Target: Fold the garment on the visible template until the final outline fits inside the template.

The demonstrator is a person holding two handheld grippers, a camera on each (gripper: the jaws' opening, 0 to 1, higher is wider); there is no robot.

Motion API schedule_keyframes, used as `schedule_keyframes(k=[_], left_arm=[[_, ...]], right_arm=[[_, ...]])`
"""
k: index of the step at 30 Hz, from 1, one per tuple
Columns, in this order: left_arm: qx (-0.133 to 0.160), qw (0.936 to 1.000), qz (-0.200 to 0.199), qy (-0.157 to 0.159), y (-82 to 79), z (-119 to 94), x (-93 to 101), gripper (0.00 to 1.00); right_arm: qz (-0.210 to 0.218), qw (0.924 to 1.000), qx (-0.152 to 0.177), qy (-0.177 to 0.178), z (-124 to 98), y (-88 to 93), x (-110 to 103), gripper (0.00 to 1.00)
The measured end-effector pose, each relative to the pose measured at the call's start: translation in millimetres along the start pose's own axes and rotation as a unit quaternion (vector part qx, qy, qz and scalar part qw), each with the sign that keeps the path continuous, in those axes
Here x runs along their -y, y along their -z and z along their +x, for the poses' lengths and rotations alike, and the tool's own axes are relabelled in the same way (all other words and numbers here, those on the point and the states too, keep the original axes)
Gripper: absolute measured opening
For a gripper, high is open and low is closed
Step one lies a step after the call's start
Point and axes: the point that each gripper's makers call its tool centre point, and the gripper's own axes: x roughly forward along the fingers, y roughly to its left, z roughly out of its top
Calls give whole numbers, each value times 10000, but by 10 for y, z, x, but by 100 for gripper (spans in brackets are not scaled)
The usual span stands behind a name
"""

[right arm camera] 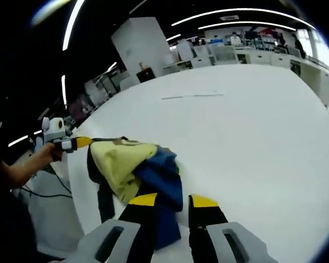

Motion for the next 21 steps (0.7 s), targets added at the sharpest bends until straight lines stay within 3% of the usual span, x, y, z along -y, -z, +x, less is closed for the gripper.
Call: schedule_keyframes(k=[12, 18, 21], left_arm=[[-48, 10000, -1, -3, 11, 22, -11, 0], [-33, 10000, 10, 7, -14, 43, -14, 0], [31, 10000, -10, 21, -47, 38, -4, 0]], right_arm=[[154, 9995, 73, -249, 237, -126, 5, 16], [187, 9992, 48, -345, 297, -140, -10, 0], [165, 9993, 110, -325, 263, -174, -18, 0]])
